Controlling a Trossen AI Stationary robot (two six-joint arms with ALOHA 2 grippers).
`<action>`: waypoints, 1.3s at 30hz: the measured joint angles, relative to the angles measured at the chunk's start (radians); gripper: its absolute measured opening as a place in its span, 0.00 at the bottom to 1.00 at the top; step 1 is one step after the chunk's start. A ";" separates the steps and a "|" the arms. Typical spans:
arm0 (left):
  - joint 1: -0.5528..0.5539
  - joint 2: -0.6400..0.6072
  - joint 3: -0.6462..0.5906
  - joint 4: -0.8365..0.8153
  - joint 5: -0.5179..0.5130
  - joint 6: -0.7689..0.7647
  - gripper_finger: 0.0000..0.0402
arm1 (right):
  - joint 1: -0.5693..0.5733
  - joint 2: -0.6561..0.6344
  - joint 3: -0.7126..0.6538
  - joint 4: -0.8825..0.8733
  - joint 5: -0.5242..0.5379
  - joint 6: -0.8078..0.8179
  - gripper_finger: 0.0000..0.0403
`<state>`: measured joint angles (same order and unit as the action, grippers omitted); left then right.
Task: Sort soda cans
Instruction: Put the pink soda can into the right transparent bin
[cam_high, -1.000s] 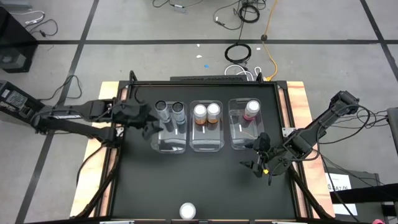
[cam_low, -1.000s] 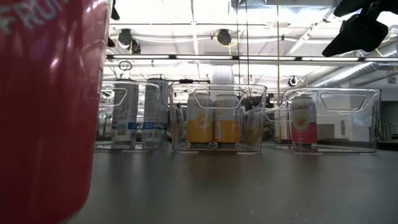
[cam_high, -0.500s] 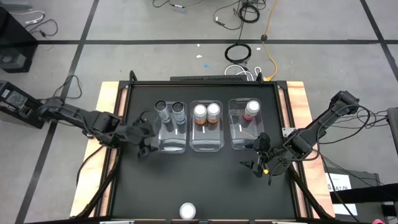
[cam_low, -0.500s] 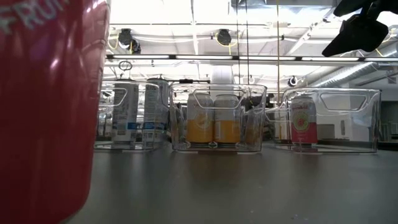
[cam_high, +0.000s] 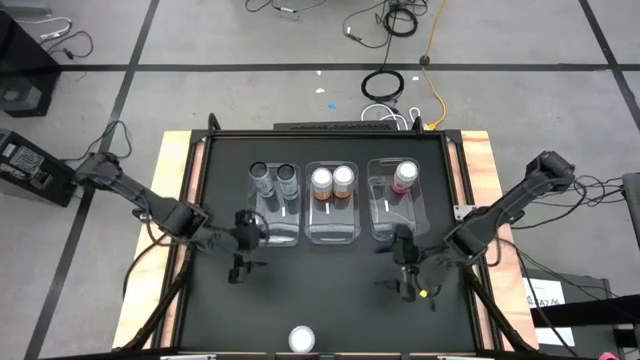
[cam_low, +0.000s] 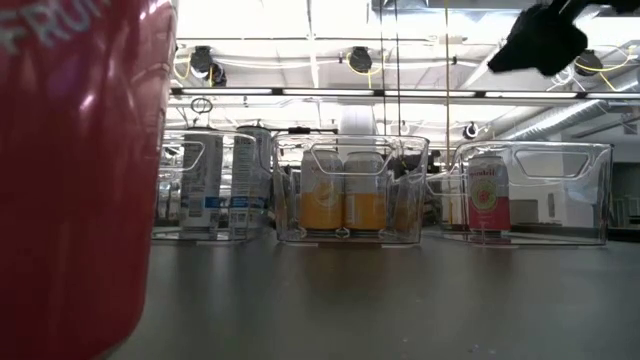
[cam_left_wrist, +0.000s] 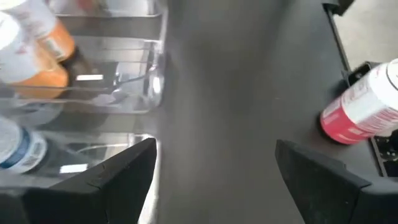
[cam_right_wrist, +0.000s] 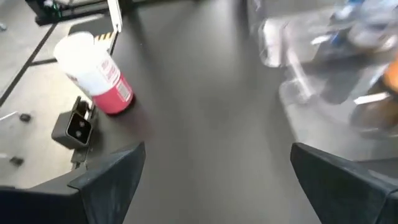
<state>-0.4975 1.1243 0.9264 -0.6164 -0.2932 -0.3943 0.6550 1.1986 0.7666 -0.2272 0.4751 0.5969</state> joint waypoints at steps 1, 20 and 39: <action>-0.012 0.013 0.000 0.011 0.000 0.000 0.84 | -0.007 0.025 0.000 0.020 -0.023 0.010 0.98; -0.146 0.093 0.000 0.024 -0.036 -0.097 0.84 | -0.044 0.376 0.004 0.571 -0.108 -0.010 0.98; -0.178 0.093 0.000 0.009 -0.037 -0.098 0.84 | -0.037 0.886 0.513 0.470 -0.218 -0.213 0.98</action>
<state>-0.6755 1.2171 0.9264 -0.6071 -0.3305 -0.4927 0.6175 2.0843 1.2795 0.2431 0.2566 0.3836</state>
